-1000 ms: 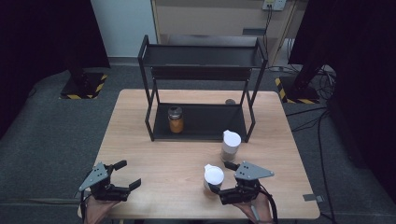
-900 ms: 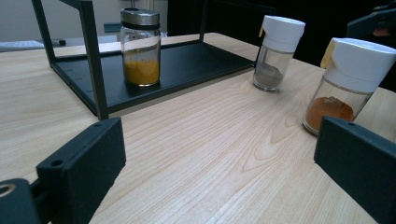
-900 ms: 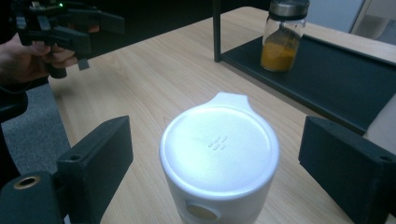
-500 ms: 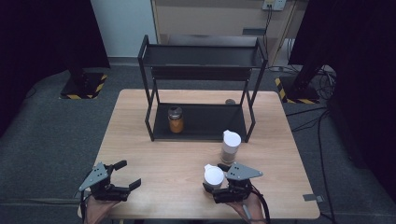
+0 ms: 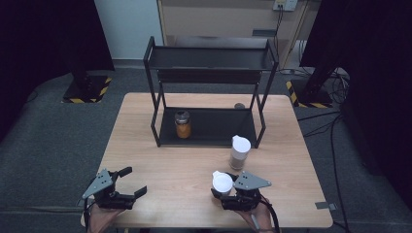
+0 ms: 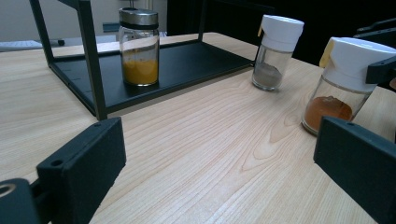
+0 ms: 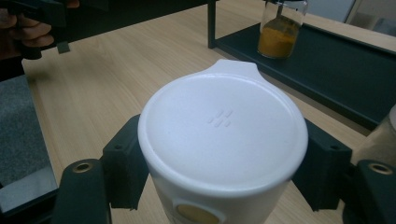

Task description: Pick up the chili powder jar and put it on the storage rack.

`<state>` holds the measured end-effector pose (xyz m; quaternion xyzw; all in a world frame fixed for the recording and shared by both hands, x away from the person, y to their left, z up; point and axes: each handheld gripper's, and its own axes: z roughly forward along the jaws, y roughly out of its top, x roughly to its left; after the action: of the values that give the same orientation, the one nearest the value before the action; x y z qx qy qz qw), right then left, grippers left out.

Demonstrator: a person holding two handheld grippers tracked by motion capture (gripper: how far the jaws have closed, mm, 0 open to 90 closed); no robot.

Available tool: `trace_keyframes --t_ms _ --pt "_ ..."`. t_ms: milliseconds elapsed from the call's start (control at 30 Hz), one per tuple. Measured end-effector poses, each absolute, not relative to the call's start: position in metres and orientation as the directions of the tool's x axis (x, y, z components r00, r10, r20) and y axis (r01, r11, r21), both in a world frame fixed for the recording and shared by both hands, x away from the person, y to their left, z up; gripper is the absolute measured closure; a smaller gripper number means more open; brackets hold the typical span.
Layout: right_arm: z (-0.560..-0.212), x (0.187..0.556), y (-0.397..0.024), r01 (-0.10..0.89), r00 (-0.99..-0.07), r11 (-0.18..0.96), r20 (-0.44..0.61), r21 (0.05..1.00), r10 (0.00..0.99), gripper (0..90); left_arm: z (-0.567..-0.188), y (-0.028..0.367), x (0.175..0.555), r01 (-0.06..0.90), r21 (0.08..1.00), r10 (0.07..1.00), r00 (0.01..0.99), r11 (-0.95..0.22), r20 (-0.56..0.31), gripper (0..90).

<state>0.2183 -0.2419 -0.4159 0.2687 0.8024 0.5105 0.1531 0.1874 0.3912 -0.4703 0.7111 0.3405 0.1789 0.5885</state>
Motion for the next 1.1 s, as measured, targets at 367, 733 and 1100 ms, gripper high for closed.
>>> trace_keyframes --t_ms 367,733,1100 --pt "-0.419 0.210 -0.236 0.254 -0.794 0.326 0.003 0.911 0.608 31.1 -0.470 0.391 0.187 0.274 0.959 0.693 0.705 -0.075 -0.147 1.7" --pt "-0.408 0.219 -0.224 0.267 -0.783 0.305 0.022 0.914 0.622 31.1 -0.470 0.391 0.187 0.273 0.959 0.696 0.703 -0.075 -0.146 1.5" --pt "-0.393 0.239 -0.210 0.278 -0.779 0.305 0.028 0.911 0.627 31.0 -0.469 0.390 0.187 0.272 0.959 0.694 0.706 -0.086 -0.138 0.9"
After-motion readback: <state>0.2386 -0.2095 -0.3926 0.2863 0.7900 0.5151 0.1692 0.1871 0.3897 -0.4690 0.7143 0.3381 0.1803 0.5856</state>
